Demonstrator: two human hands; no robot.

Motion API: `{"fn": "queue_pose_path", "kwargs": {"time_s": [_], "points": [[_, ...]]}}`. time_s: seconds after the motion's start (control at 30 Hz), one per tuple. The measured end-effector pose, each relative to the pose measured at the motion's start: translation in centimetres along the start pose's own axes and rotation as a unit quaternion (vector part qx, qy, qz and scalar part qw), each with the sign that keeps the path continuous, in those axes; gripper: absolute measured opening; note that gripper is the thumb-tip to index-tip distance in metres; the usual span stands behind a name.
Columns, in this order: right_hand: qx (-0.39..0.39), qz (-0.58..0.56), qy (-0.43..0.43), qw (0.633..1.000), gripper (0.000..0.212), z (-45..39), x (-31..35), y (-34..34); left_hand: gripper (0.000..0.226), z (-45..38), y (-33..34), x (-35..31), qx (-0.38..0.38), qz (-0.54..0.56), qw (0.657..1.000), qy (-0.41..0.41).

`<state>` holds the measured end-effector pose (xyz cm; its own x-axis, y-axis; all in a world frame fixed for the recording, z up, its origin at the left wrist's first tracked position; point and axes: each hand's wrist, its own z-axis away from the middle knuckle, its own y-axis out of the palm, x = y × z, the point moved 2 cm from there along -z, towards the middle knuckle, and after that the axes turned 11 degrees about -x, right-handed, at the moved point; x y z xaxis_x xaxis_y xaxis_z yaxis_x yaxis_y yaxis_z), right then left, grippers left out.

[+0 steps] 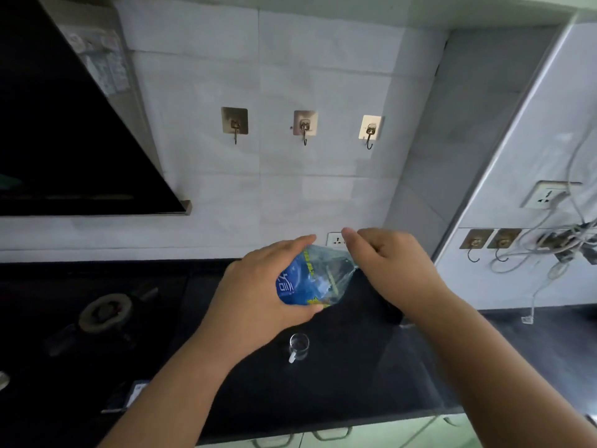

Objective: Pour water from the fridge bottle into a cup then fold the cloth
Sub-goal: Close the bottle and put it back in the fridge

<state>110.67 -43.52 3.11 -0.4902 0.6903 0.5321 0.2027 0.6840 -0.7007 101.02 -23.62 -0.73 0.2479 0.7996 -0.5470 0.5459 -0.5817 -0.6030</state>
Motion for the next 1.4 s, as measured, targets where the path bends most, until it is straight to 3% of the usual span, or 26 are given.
{"fn": "queue_pose_path", "kwargs": {"time_s": [0.07,0.1,0.17,0.23,0.27,0.3,0.37,0.43,0.5,0.57,0.6,0.67,0.73,0.77,0.83,0.9,0.97,1.07,1.17,1.23,1.4], "points": [[-0.068,-0.026,-0.114,0.991,0.052,0.9,-0.1,-0.4,0.096,-0.4,-0.1,0.2,0.069,0.131,0.988,-0.049],[-0.077,-0.033,-0.117,0.990,0.051,1.1,-0.1,-0.3,0.096,-0.5,-0.1,0.2,0.071,0.144,0.986,-0.035],[-0.050,-0.027,-0.010,0.998,0.056,0.8,-0.1,0.1,0.096,-0.6,0.2,0.1,0.021,0.036,0.999,0.016],[0.041,0.040,0.146,0.988,0.059,0.3,-0.2,0.5,0.095,-0.7,0.7,0.0,-0.040,-0.132,0.986,0.098],[0.070,0.058,0.177,0.980,0.061,0.3,-0.4,0.7,0.096,-0.6,1.0,0.2,-0.041,-0.151,0.982,0.105],[0.072,0.056,0.167,0.982,0.061,0.5,-0.5,0.8,0.096,-0.6,1.1,0.6,-0.014,-0.113,0.990,0.078],[-0.009,0.023,0.032,0.999,0.053,1.0,-0.1,0.4,0.096,-0.8,0.9,1.1,0.072,0.089,0.993,-0.042],[-0.079,0.019,-0.085,0.993,0.047,1.9,-0.1,0.3,0.095,-0.8,0.9,1.2,0.112,0.179,0.976,-0.059],[-0.062,0.029,-0.008,0.998,0.049,1.3,-0.3,0.5,0.095,-0.8,1.3,0.9,0.063,0.086,0.994,0.005],[0.032,0.081,0.142,0.986,0.046,0.5,-0.6,0.7,0.093,-0.7,2.0,0.8,0.000,-0.059,0.995,0.076],[0.071,0.112,0.174,0.976,0.045,0.3,-0.8,0.8,0.092,-0.5,2.4,0.9,-0.017,-0.088,0.992,0.091],[0.091,0.132,0.157,0.975,0.055,0.2,-0.9,0.6,0.093,-0.2,3.1,1.4,0.008,-0.043,0.997,0.059],[0.016,0.075,0.082,0.994,0.061,0.6,-0.8,0.5,0.095,-0.4,3.0,1.7,0.045,0.097,0.994,-0.030],[-0.027,0.045,0.056,0.997,0.060,0.8,-0.8,0.6,0.094,-0.6,3.0,1.7,0.048,0.121,0.991,-0.029],[-0.045,0.028,0.095,0.994,0.057,0.5,-1.2,1.2,0.092,-1.0,3.1,1.5,0.013,0.016,0.999,0.037],[0.022,0.038,0.171,0.984,0.055,0.0,-1.9,2.0,0.093,-1.4,3.7,1.4,-0.015,-0.103,0.989,0.104],[0.075,0.035,0.172,0.982,0.063,-0.2,-3.0,2.7,0.094,-1.4,4.2,1.9,0.009,-0.078,0.995,0.067],[0.113,-0.133,0.134,0.975,0.074,0.6,-4.0,3.8,0.094,-1.7,4.0,2.6,0.006,0.047,0.998,-0.047],[0.206,-0.231,0.108,0.945,0.095,1.7,-5.1,5.6,0.090,-2.2,3.7,2.4,0.014,0.215,0.969,-0.123],[0.220,-0.235,0.065,0.945,0.094,2.1,-5.3,6.4,0.091,-2.2,4.0,1.6,0.051,0.287,0.946,-0.144],[0.215,-0.284,0.045,0.933,0.090,1.0,-7.4,7.6,0.095,-1.9,4.5,1.5,0.070,0.240,0.953,-0.170]]}}
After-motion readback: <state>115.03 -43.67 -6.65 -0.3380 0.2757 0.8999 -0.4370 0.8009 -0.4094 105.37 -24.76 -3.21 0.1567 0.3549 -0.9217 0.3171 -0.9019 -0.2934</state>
